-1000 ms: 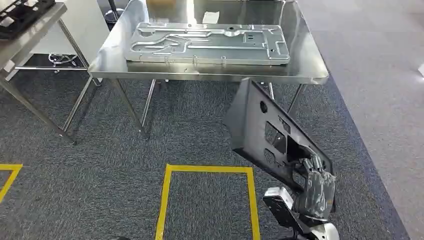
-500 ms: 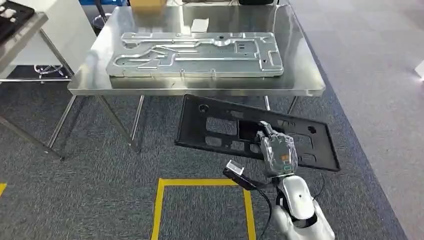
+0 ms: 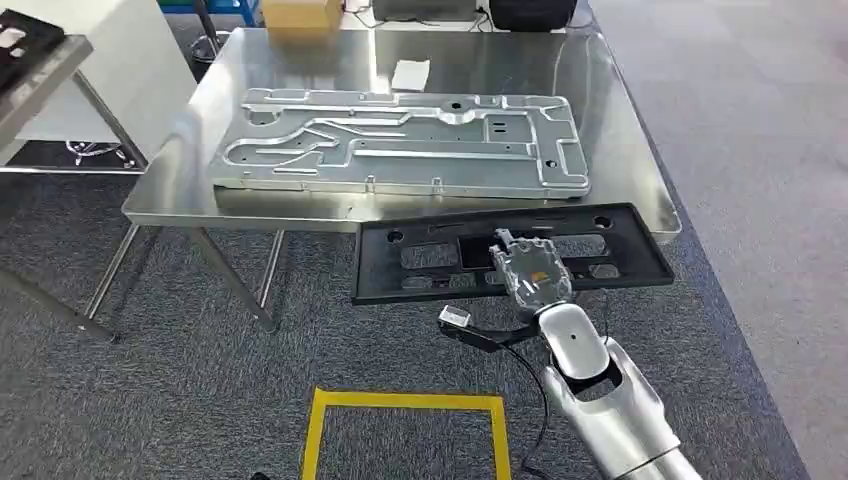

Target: Take the parts from the cabinet and place them on the table.

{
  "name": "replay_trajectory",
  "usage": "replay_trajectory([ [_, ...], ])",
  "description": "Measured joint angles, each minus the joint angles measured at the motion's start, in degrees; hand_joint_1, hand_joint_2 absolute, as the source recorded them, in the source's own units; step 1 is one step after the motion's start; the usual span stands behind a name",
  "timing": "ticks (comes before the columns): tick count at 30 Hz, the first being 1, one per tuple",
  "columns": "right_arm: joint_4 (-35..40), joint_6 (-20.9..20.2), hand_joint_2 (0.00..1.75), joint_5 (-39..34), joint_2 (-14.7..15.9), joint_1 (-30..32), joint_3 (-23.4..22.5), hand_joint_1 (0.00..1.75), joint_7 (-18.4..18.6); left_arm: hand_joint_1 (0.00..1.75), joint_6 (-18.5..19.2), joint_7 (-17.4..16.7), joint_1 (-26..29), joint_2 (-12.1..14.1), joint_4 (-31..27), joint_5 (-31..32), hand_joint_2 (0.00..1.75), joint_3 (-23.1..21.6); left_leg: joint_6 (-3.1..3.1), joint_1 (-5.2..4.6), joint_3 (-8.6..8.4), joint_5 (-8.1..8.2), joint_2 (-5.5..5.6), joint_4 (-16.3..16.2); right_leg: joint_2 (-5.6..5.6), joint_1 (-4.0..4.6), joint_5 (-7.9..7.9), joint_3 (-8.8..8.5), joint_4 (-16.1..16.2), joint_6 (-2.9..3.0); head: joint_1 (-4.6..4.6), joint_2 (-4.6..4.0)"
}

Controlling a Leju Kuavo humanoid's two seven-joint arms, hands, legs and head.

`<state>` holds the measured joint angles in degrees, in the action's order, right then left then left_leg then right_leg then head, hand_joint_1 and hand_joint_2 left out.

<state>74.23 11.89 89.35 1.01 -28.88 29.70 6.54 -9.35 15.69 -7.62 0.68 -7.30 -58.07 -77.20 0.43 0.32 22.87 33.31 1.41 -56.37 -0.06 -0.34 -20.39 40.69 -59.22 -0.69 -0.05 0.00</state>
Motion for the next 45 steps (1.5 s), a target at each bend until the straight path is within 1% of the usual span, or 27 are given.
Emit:
replay_trajectory([
  [2, -1.42, -0.46, 1.75, 0.42, -0.26, -2.45, 1.53, 1.75, -0.09, 0.00, 0.11, -0.02, -0.34, 0.09, 0.00, 0.02, 0.00, -0.19, -1.02, -0.02, 1.60, -2.57, -0.11, -3.81, 0.21, -0.30, -1.04, -1.62, 0.62, 1.24, 0.09, 0.02],
  [4, -2.75, -0.72, 1.75, 0.51, -0.61, -4.50, 3.69, 1.75, 0.06, 0.00, 0.17, 0.02, -0.71, -0.04, -0.02, 0.07, 0.00, -0.61, -1.30, 0.28, 6.39, -5.06, -0.48, -12.42, 0.36, -0.35, -2.41, -3.69, 1.37, 2.06, -0.44, 0.00],
  [5, -3.28, -0.81, 1.75, 0.50, -0.72, -5.20, 4.49, 1.75, 0.06, 0.00, 0.17, 0.02, -0.80, -0.07, -0.02, 0.07, 0.00, -0.74, -1.64, 0.35, 9.44, -4.16, -0.54, -16.17, 0.40, -0.36, -3.26, -4.71, 1.49, 2.13, -0.35, 0.00],
  [7, -4.22, -0.96, 1.75, 0.50, -0.94, -5.55, 5.62, 1.75, 0.04, 0.00, 0.17, -0.02, -0.73, -0.07, -0.02, 0.07, 0.00, -1.09, -1.89, 0.38, 14.06, 2.48, -0.67, -19.07, 0.42, -0.36, -5.35, -7.19, 1.62, 2.11, -0.39, 0.00],
  [9, -5.05, -0.98, 1.75, 0.37, -1.16, -5.78, 6.52, 1.75, 0.41, 0.00, 0.17, -0.07, -0.49, -0.07, -0.02, 0.07, 0.00, -1.33, -1.85, 0.41, 16.56, 7.77, -0.93, -17.17, 0.43, -0.37, -7.46, -9.84, 1.62, 1.95, -0.54, 0.00],
  [10, -5.55, -0.94, 1.75, -0.02, -1.55, -5.89, 6.76, 1.75, 1.04, 0.00, 0.17, -0.07, -0.38, -0.07, -0.02, 0.02, 0.00, -1.40, -1.71, 0.42, 17.28, 7.35, -1.06, -14.57, 0.43, -0.38, -8.63, -11.34, 1.62, 1.82, -0.50, 0.00],
  [11, -5.95, -0.74, 1.75, -0.70, -2.04, -5.93, 6.89, 1.75, 1.48, 0.00, 0.17, -0.07, -0.23, -0.04, -0.02, -0.07, 0.00, -1.42, -1.41, 0.42, 17.68, 3.86, -1.11, -11.05, 0.41, -0.38, -9.86, -12.85, 1.62, 1.67, -0.54, 0.00],
  [13, -6.62, 0.45, 1.75, -3.40, -2.95, -5.78, 6.98, 1.75, 1.63, 0.00, 0.17, -0.05, 0.70, -0.02, -0.02, -0.22, 0.00, -1.51, -0.72, -0.12, 19.03, -13.43, -2.34, -2.97, 0.27, -0.15, -12.25, -15.16, 1.07, 1.24, -0.59, -0.02],
  [15, -6.19, 0.92, 1.75, -4.96, -3.98, -5.66, 7.20, 1.75, 1.85, 0.00, 0.22, -0.04, 0.40, -0.11, -0.02, -0.70, 0.00, -1.55, -0.11, -0.46, 18.14, -13.43, -1.99, -4.01, 0.31, 0.17, -14.38, -16.54, 1.92, 0.24, -0.37, -0.02],
  [16, -5.46, 0.96, 1.75, -4.13, -4.24, -5.82, 7.31, 1.75, 2.45, 0.00, 0.15, -0.04, 0.09, -0.13, -0.02, -0.85, 0.00, -1.55, 0.35, -0.21, 17.83, -12.81, -1.84, -3.83, 0.27, 0.08, -13.65, -16.81, 1.02, -0.11, -0.37, 0.00],
  [19, -2.89, 2.66, 1.75, -2.93, -4.96, -7.05, 7.55, 1.75, 2.88, 0.00, 0.13, -0.13, -0.63, -0.15, -0.02, -1.14, 0.00, -1.88, 1.51, 0.02, 15.50, -11.51, -1.16, -2.69, 0.20, -0.24, -8.61, -10.28, -10.07, -0.75, -0.15, 0.00],
  [20, -2.21, 3.04, 1.75, -2.93, -5.01, -7.13, 7.63, 1.75, 2.84, 0.00, 0.13, -0.15, -0.65, -0.15, -0.02, -1.16, 0.00, -2.01, 1.67, 0.04, 14.51, -10.84, -1.04, -2.41, 0.21, -0.25, -9.34, -7.14, -13.99, -0.95, -0.17, 0.00],
  [22, -1.22, 3.04, 1.75, -2.84, -5.03, -7.05, 7.87, 1.75, 2.82, 0.00, 0.13, -0.24, -0.50, -0.15, -0.02, -1.16, 0.00, -2.25, 1.72, 0.03, 12.34, -9.21, -0.55, -2.04, 0.17, -0.31, -15.23, -2.55, -17.23, -1.16, -0.08, -0.02],
  [24, -0.49, 3.10, 1.75, -2.77, -5.01, -7.04, 8.01, 1.75, 2.81, 0.00, 0.15, -0.28, -0.43, -0.15, -0.02, -1.16, 0.00, -2.60, 1.64, 0.01, 9.88, -7.46, 0.01, -1.98, 0.17, -0.26, -20.79, 0.01, -15.51, -1.07, -0.10, 0.00],
  [25, -0.07, 3.17, 1.75, -2.77, -5.01, -7.04, 8.11, 1.75, 2.82, 0.00, 0.15, -0.31, -0.44, -0.17, -0.02, -1.27, 0.00, -2.71, 1.67, -0.05, 8.74, -6.58, 0.14, -1.97, 0.18, -0.19, -20.83, 0.43, -13.30, -0.90, -0.09, -0.02],
  [26, 0.28, 3.30, 1.75, -2.77, -5.01, -7.05, 8.22, 1.75, 2.86, 0.00, 0.17, -0.35, -0.40, -0.17, -0.02, -1.31, 0.00, -2.82, 1.61, -0.20, 7.39, -5.66, 0.26, -1.96, 0.20, 0.20, -17.91, 0.48, -9.49, -0.43, -0.08, 0.00],
  [27, 0.37, 3.59, 1.75, -2.75, -4.98, -7.02, 8.27, 1.75, 2.99, 0.00, 0.11, -0.42, -0.34, -0.20, -0.02, -1.38, 0.00, -2.84, 1.53, -0.34, 6.26, -4.71, 0.28, -1.94, 0.26, 0.54, -11.07, 0.49, -5.07, 0.46, -0.06, 0.00],
  [28, 0.33, 3.87, 1.75, -2.75, -4.79, -6.80, 8.27, 1.75, 3.21, 0.00, -0.07, -0.50, 0.14, -0.55, -0.04, -1.55, 0.00, -2.88, 1.41, -0.18, 5.93, -3.85, 0.37, -1.81, 0.36, 1.10, -1.27, 0.57, -0.66, 1.63, -0.04, 0.00],
  [29, 0.33, 4.33, 1.75, -2.75, -4.61, -6.58, 8.27, 1.75, 3.47, 0.00, -0.22, -0.57, -0.02, -0.76, -0.07, -1.81, 0.00, -2.91, 0.79, -0.50, 5.26, -3.15, 0.85, -2.46, 1.24, 1.59, 1.61, 1.02, 0.50, 1.87, -0.46, 0.00],
  [32, 1.05, 4.50, 1.75, -2.80, -4.70, -6.73, 8.03, 1.75, 3.67, 0.00, -0.42, -0.66, -0.31, -0.76, -0.07, -1.95, 0.00, -2.91, -0.24, -0.56, 5.47, -3.81, 0.75, -3.36, 0.86, 1.56, 0.56, 0.15, 0.66, 2.92, -0.26, 0.00],
  [34, 1.35, 4.65, 1.75, -3.47, -4.85, -6.73, 7.83, 1.75, 3.86, 0.00, -0.63, -0.63, -0.42, -0.68, -0.07, -2.12, 0.00, -2.93, -0.85, -0.57, 8.46, -5.26, -0.09, -9.28, 0.81, 0.85, 0.24, -2.09, 2.35, 3.36, -0.39, 0.00],
  [38, 0.76, 4.61, 1.75, -5.05, -4.81, -6.31, 7.00, 1.75, 3.86, 0.00, -0.79, -0.61, -0.65, -0.50, -0.07, -2.14, 0.00, -2.93, -2.28, 0.37, 15.99, 2.12, -0.70, -18.83, 0.80, 0.33, -1.42, -4.07, 2.70, 3.39, -0.72, 0.00],
  [39, 0.43, 4.61, 1.75, -5.35, -4.74, -6.11, 6.74, 1.75, 3.86, 0.00, -0.81, -0.59, -0.59, -0.48, -0.07, -2.19, 0.00, -2.95, -2.62, 0.60, 16.63, 1.85, -0.85, -18.42, 0.85, 0.16, -1.86, -4.49, 2.56, 3.16, -0.65, 0.00],
  [42, -0.44, 4.63, 1.75, -5.83, -4.57, -5.91, 6.04, 1.75, 3.86, 0.00, -0.81, -0.55, -0.63, -0.35, -0.07, -2.36, 0.00, -3.04, -3.52, 1.45, 13.10, -8.39, -1.12, -6.02, 0.92, -0.46, -3.44, -5.58, 1.53, 2.13, -0.67, 0.00],
  [43, -0.68, 4.63, 1.75, -6.01, -4.55, -5.89, 5.77, 1.75, 3.89, 0.00, -0.79, -0.52, -0.57, -0.35, -0.07, -2.43, 0.00, -3.10, -3.74, 1.64, 12.22, -9.69, -1.09, -3.17, 0.91, -0.48, -3.86, -5.57, 1.30, 1.69, -0.74, 0.00],
  [44, -1.03, 4.70, 1.75, -6.40, -4.48, -5.90, 5.36, 1.75, 4.04, 0.00, -0.76, -0.48, -0.70, -0.35, -0.07, -2.65, 0.00, -3.26, -3.29, 0.99, 12.76, -7.73, -1.14, -1.84, 0.99, -0.35, -3.87, -5.30, 0.92, 1.39, -1.02, 0.00],
  [45, -1.38, 4.87, 1.75, -6.81, -4.42, -5.74, 4.90, 1.75, 4.17, 0.00, -0.76, -0.39, -0.88, -0.33, -0.07, -2.93, 0.00, -3.39, -1.92, 0.94, 12.53, -8.43, -1.13, -2.52, 0.97, -0.17, -3.93, -4.85, 0.94, 0.96, -1.22, 0.00],
])
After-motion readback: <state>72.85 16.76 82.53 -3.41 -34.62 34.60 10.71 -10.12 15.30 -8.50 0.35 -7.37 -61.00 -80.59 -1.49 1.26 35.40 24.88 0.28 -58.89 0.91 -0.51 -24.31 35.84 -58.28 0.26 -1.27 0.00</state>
